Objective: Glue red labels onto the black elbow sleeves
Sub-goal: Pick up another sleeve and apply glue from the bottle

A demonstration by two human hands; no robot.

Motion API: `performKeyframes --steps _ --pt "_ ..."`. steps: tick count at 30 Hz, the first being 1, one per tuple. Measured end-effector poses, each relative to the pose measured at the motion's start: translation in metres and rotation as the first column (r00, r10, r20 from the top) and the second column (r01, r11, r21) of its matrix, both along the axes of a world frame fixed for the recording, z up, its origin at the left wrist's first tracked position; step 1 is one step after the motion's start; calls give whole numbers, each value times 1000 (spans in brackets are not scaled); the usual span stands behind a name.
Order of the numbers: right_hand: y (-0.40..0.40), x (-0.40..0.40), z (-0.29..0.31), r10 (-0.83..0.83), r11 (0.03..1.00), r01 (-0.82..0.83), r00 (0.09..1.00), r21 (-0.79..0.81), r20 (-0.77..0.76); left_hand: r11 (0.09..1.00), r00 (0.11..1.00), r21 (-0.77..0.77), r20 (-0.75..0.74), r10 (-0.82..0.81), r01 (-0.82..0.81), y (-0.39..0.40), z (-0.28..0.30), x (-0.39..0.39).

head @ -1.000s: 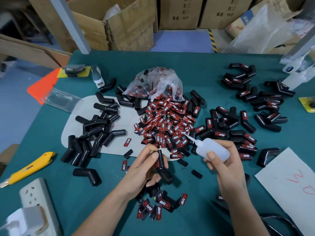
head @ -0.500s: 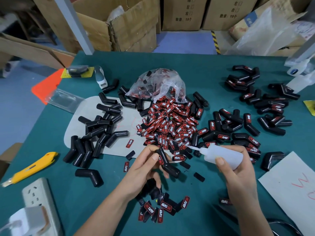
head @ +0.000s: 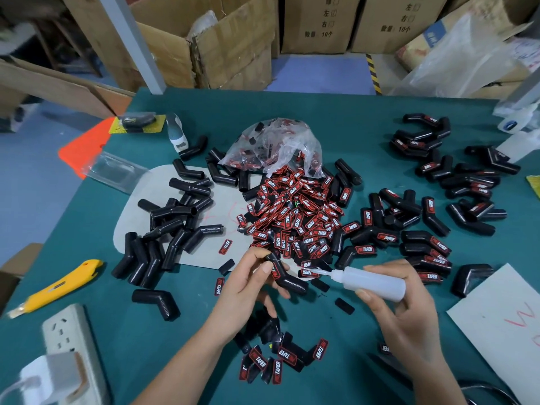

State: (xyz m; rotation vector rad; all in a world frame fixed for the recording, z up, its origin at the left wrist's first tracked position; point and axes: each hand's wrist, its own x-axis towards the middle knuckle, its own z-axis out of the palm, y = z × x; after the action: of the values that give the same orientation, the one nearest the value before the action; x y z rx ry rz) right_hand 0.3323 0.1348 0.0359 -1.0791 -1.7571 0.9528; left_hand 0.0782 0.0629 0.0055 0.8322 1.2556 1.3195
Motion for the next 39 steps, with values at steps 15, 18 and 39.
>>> performKeyframes --steps 15,18,39 --pt "0 -1 -5 16 997 -21 997 77 69 1000 994 12 -113 -13 14 -1 4 2" --pt "0 -1 -4 22 995 -28 997 91 74 1000 989 12 -147 -18 20 -2 3 2" --pt "0 -1 -2 22 984 -39 994 175 104 999 956 -1 -292 -43 44 -3 -4 -3"
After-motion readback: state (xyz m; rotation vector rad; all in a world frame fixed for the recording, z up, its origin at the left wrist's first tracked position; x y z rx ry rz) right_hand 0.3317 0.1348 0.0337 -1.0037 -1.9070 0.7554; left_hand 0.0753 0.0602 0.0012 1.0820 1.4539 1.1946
